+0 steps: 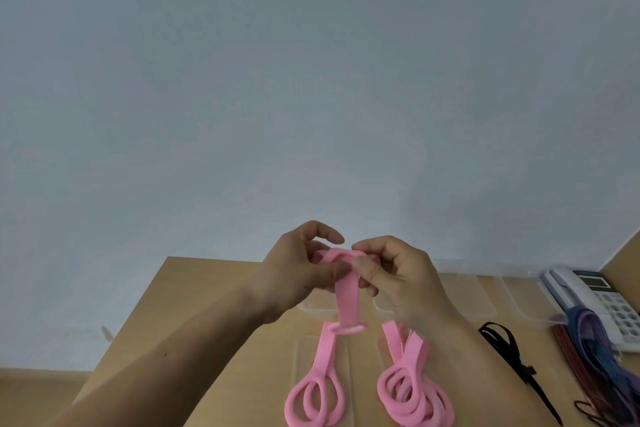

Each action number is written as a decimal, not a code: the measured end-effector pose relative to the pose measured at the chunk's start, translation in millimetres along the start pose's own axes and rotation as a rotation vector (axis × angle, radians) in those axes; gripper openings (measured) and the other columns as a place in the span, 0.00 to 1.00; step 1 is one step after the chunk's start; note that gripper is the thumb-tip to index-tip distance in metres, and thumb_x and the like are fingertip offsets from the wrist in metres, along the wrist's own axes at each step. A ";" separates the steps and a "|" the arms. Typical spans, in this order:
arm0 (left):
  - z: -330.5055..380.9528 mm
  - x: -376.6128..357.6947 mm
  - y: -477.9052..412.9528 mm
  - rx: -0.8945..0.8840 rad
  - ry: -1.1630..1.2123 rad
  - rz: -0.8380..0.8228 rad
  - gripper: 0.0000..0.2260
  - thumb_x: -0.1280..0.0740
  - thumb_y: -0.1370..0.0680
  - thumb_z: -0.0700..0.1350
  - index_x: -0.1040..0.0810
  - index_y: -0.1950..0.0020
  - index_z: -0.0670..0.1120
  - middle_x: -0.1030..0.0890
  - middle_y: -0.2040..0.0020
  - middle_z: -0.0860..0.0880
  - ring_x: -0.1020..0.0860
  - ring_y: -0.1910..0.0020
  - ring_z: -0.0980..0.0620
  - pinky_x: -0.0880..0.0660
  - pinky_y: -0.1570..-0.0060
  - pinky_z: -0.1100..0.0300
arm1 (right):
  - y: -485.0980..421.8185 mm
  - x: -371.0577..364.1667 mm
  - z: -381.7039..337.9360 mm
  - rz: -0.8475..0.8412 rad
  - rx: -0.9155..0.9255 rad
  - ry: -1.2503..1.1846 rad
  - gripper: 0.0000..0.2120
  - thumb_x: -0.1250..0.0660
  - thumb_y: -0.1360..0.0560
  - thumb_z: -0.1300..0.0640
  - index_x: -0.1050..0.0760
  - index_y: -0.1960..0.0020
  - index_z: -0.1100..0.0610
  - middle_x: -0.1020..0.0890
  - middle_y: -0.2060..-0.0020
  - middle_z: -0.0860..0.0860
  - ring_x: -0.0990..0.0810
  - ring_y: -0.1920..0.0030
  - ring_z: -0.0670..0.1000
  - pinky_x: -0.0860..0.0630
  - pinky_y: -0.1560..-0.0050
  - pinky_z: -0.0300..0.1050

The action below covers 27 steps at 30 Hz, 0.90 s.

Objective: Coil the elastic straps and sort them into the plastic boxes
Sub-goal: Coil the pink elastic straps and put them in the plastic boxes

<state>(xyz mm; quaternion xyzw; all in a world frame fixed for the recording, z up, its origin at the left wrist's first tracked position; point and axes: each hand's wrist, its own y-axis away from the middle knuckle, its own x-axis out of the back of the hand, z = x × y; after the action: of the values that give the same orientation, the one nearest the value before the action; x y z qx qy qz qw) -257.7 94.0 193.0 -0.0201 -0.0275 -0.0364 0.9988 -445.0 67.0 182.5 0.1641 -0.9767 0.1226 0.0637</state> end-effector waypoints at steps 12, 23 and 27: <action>10.8 16.5 3.3 0.260 0.241 -0.239 0.14 0.26 0.28 0.34 0.23 0.44 0.39 0.17 0.51 0.36 0.17 0.56 0.40 0.18 0.54 0.49 | 3.6 -9.9 4.8 0.001 0.113 -0.007 0.18 0.28 0.27 0.70 0.18 0.57 0.46 0.21 0.65 0.45 0.23 0.63 0.45 0.23 0.58 0.38; -1.8 6.1 5.3 0.209 0.294 -0.050 0.08 0.27 0.26 0.34 0.21 0.48 0.37 0.18 0.58 0.38 0.19 0.64 0.43 0.20 0.61 0.53 | 0.8 -11.9 11.6 -0.040 -0.002 -0.133 0.12 0.27 0.33 0.63 0.19 0.56 0.48 0.19 0.62 0.47 0.21 0.59 0.48 0.21 0.55 0.43; -3.6 9.1 5.7 0.119 0.227 -0.019 0.08 0.29 0.26 0.29 0.21 0.50 0.37 0.17 0.55 0.36 0.17 0.58 0.42 0.19 0.59 0.53 | -1.2 -12.0 12.7 -0.020 -0.130 -0.296 0.13 0.26 0.32 0.57 0.21 0.48 0.55 0.18 0.59 0.52 0.20 0.63 0.51 0.25 0.63 0.42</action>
<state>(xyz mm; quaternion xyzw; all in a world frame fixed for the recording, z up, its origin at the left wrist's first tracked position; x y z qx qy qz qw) -248.0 98.9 189.7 0.0438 0.0836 -0.0461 0.9945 -434.4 66.3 168.5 0.1855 -0.9797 0.0328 -0.0693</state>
